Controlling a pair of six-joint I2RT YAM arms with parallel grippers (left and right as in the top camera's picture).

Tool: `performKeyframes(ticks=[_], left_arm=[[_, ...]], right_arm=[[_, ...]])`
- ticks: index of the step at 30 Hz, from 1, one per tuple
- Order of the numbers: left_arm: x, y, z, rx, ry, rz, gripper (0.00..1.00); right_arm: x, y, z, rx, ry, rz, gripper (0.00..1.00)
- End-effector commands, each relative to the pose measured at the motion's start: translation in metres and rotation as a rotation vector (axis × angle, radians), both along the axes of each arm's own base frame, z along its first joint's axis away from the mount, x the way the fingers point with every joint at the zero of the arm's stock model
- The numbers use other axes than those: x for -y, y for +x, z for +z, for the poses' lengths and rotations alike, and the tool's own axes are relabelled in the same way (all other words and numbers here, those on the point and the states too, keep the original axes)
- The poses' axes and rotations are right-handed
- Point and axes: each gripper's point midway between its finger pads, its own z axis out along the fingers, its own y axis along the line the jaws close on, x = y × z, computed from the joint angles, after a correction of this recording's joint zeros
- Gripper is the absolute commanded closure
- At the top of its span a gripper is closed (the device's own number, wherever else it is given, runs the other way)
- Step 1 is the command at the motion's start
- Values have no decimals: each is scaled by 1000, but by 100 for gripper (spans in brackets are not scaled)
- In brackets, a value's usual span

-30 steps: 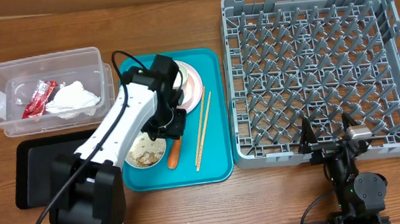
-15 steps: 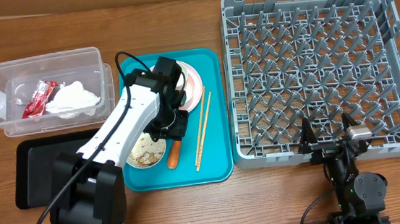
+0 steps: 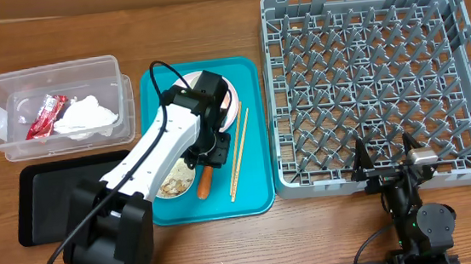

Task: Sort waste into correct bins and load items into the dishwasher
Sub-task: 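Lower the left gripper onto the carrot and close on it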

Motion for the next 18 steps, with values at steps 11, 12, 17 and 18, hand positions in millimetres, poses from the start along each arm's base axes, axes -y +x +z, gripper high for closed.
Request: performKeyframes(ticks=[11,12,17,18], left_arm=[[-8,-8,-23,-2,33,42,64],[-8,-9,-26,-3,34,43,64],[-9,-9,-31,2,31,42,62],[-8,-9,-31,5,30,42,61]], right_arm=[[1,0,-1,8,0,-4,0],[1,0,-1,8,0,-5,0],[1,0,-1,8,0,-5,0],[1,0,-1,8,0,-5,0]])
